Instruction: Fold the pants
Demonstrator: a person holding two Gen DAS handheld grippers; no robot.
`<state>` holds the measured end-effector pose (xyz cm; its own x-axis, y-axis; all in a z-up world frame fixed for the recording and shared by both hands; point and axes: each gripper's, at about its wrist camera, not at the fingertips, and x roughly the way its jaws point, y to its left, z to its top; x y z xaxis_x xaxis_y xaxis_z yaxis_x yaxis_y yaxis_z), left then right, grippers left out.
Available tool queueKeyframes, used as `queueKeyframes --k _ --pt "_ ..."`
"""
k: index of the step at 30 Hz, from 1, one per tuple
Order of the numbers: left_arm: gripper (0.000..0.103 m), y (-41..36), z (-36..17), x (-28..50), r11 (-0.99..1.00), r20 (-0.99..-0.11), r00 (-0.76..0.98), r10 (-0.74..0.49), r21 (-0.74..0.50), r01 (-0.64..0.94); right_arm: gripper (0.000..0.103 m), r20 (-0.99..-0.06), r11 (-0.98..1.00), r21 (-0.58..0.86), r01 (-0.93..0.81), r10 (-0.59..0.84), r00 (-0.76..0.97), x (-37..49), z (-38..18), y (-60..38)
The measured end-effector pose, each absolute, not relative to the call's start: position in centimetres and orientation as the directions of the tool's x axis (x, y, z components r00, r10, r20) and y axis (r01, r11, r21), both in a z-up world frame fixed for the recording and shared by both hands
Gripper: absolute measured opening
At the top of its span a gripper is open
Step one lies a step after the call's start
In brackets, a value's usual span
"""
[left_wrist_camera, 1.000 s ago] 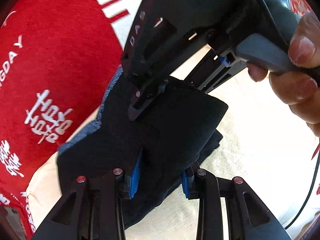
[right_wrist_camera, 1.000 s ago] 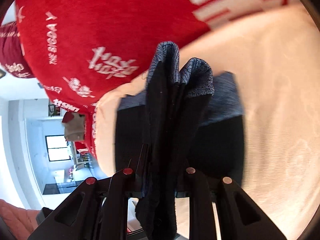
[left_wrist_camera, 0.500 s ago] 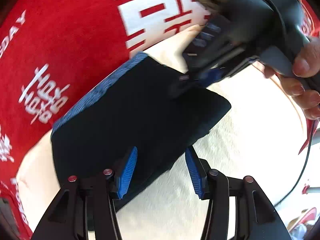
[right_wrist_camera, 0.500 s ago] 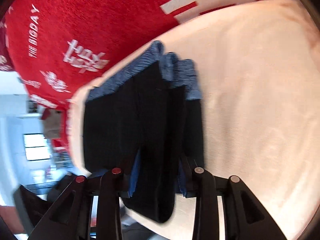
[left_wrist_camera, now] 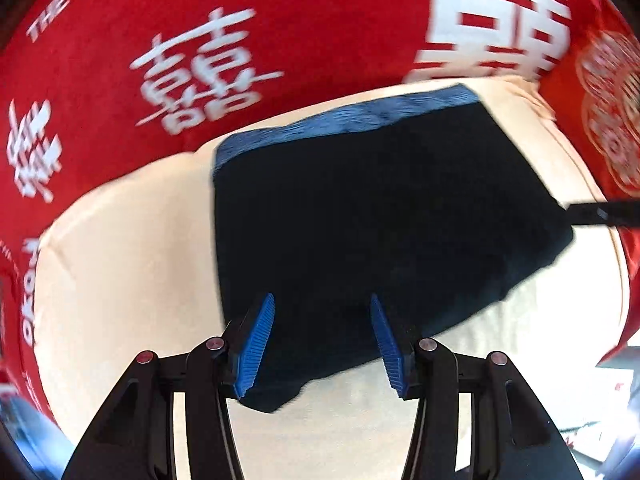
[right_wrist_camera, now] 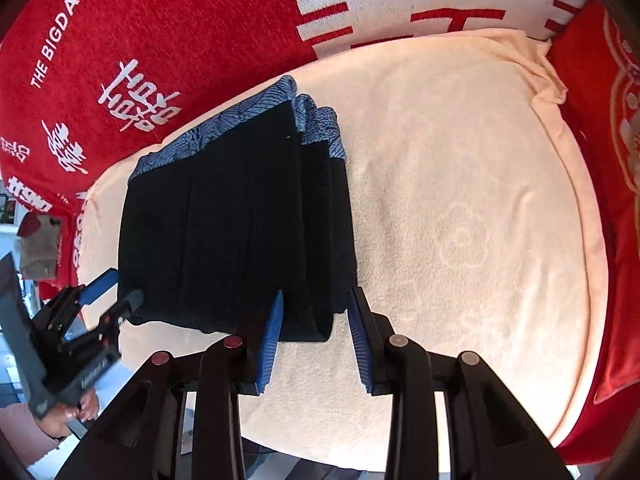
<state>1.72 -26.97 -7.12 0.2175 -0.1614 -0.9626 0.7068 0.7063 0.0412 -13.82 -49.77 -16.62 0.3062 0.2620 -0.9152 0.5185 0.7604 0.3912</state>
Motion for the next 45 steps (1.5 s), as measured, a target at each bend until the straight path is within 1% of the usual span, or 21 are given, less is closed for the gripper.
queueKeyframes --k 2,3,4,5,6,7,12,15,16,24,31,40,45 --pt "0.052 -26.5 -7.0 2.0 0.727 -0.962 0.224 -0.156 0.041 0.686 0.037 -0.920 0.771 0.371 0.517 0.228 0.320 -14.0 -15.6 -49.5" --pt "0.054 -26.2 -7.1 2.2 0.737 -0.962 0.223 -0.156 0.037 0.675 0.037 -0.920 0.775 0.366 0.515 0.217 0.327 -14.0 -15.2 -49.4" --pt "0.071 -26.1 -7.2 2.5 0.745 -0.963 0.221 -0.154 0.034 0.666 0.037 -0.918 0.778 0.364 0.513 0.207 0.337 -13.9 -14.8 -49.2" --pt "0.079 -25.9 -7.4 2.9 0.758 -0.963 0.223 -0.153 0.031 0.652 0.041 -0.917 0.778 0.366 0.511 0.205 0.343 -13.7 -14.6 -49.0" --pt "0.082 -25.7 -7.4 3.1 0.767 -0.961 0.226 -0.160 0.024 0.641 0.049 -0.915 0.778 0.370 0.508 0.209 0.346 -13.4 -14.5 -48.7" --pt "0.082 -25.7 -7.5 3.2 0.771 -0.960 0.222 -0.168 0.012 0.637 0.051 -0.913 0.780 0.374 0.502 0.215 0.346 -13.1 -14.6 -48.5" --pt "0.082 -25.7 -8.3 3.6 0.777 -0.968 0.191 -0.166 -0.009 0.629 0.052 -0.927 0.821 0.346 0.454 0.225 0.300 -11.3 -16.1 -46.7" --pt "0.082 -25.6 -8.7 3.8 0.786 -0.971 0.163 -0.172 -0.036 0.617 0.053 -0.953 0.847 0.284 0.450 0.199 0.227 -11.0 -18.1 -46.1" --pt "0.082 -25.6 -8.7 3.9 0.788 -0.973 0.155 -0.171 -0.041 0.614 0.054 -0.954 0.843 0.283 0.456 0.198 0.226 -11.2 -18.4 -46.1" --pt "0.082 -25.4 -9.1 4.3 0.791 -0.976 0.120 -0.182 -0.073 0.608 0.057 -0.946 0.813 0.313 0.492 0.219 0.240 -12.4 -17.5 -46.7" --pt "0.082 -24.9 -8.3 5.2 0.792 -0.974 0.144 -0.177 -0.054 0.608 0.057 -0.939 0.797 0.334 0.503 0.234 0.253 -12.4 -17.4 -46.9" --pt "0.082 -24.7 -8.9 6.3 0.800 -0.975 0.137 -0.173 -0.058 0.597 0.057 -0.929 0.774 0.363 0.519 0.255 0.270 -12.4 -17.5 -48.0" --pt "0.082 -24.8 -8.9 6.5 0.802 -0.975 0.133 -0.176 -0.064 0.594 0.062 -0.918 0.745 0.393 0.539 0.281 0.281 -12.8 -17.9 -48.7"
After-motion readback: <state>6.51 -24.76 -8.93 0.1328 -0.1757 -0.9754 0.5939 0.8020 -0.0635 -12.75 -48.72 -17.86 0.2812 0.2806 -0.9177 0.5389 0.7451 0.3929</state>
